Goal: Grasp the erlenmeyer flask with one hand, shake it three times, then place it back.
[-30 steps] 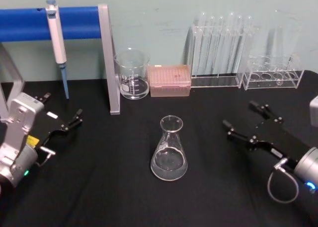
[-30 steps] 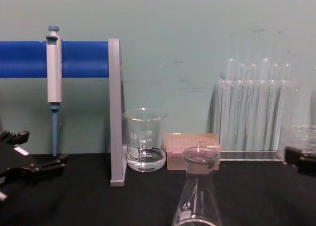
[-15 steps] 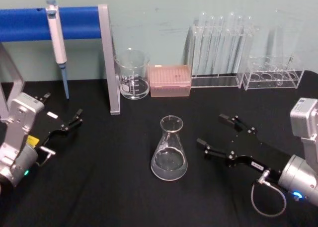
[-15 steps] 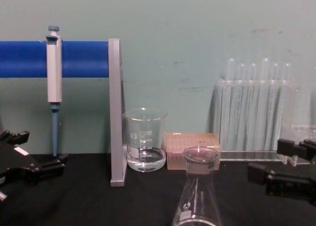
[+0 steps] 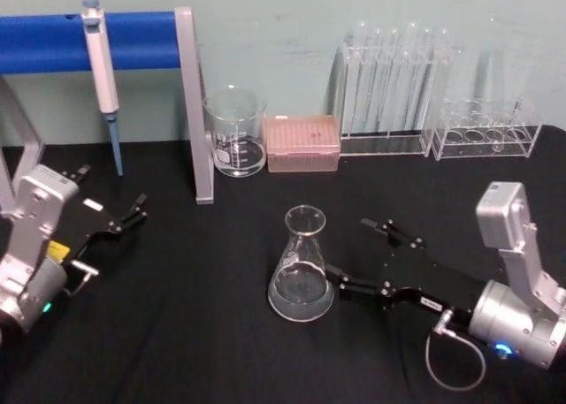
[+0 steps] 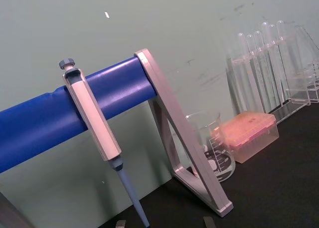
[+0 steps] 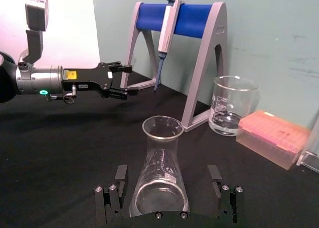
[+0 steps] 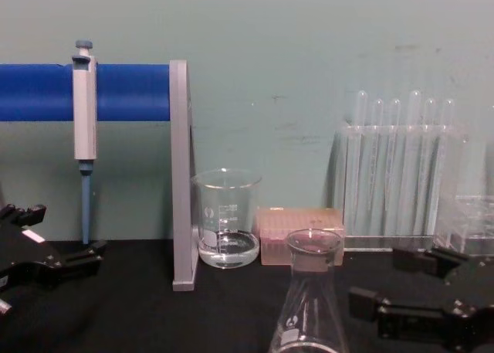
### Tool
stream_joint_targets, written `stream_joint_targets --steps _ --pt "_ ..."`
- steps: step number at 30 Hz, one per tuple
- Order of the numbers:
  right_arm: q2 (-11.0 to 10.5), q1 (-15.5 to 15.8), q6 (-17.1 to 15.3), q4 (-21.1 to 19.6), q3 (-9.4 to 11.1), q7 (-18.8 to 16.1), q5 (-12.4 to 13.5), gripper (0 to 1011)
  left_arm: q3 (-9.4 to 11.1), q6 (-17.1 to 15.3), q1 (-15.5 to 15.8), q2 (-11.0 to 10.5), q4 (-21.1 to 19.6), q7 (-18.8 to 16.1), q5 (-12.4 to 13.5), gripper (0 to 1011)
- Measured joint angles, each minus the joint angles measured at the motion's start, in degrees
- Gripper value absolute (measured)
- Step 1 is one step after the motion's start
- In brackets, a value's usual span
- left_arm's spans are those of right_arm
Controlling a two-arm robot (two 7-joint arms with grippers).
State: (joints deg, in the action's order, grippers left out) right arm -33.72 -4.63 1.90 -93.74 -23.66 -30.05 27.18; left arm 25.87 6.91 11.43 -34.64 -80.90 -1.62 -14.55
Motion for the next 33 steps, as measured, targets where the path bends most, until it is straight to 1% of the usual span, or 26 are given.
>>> stream_joint_targets --steps 4,5,8,14,18,25,33 --pt "1.24 -1.74 -0.07 2.10 -0.83 -1.26 -0.67 1000 0.00 0.00 0.00 0.00 0.00 0.00 0.00 1001" --pt "1.24 -1.74 -0.07 2.10 -0.83 -1.26 -0.67 1000 0.00 0.00 0.00 0.00 0.00 0.00 0.00 1001" --pt "2.30 -3.19 -0.11 3.88 -1.50 -2.31 -0.72 1000 0.00 0.00 0.00 0.00 0.00 0.00 0.00 1001" --pt "3.77 -5.48 -0.09 6.62 -2.54 -3.71 -0.65 1000 0.00 0.00 0.00 0.00 0.00 0.00 0.00 1001" --pt "4.37 -6.58 0.04 7.78 -3.02 -4.30 -0.62 1000 0.00 0.00 0.00 0.00 0.00 0.00 0.00 1001" --pt "5.88 -9.60 0.41 11.00 -4.49 -5.88 -0.62 1000 0.00 0.00 0.00 0.00 0.00 0.00 0.00 1001" --pt "7.14 -11.91 0.55 13.36 -5.58 -6.64 -0.57 1000 0.00 0.00 0.00 0.00 0.00 0.00 0.00 1001"
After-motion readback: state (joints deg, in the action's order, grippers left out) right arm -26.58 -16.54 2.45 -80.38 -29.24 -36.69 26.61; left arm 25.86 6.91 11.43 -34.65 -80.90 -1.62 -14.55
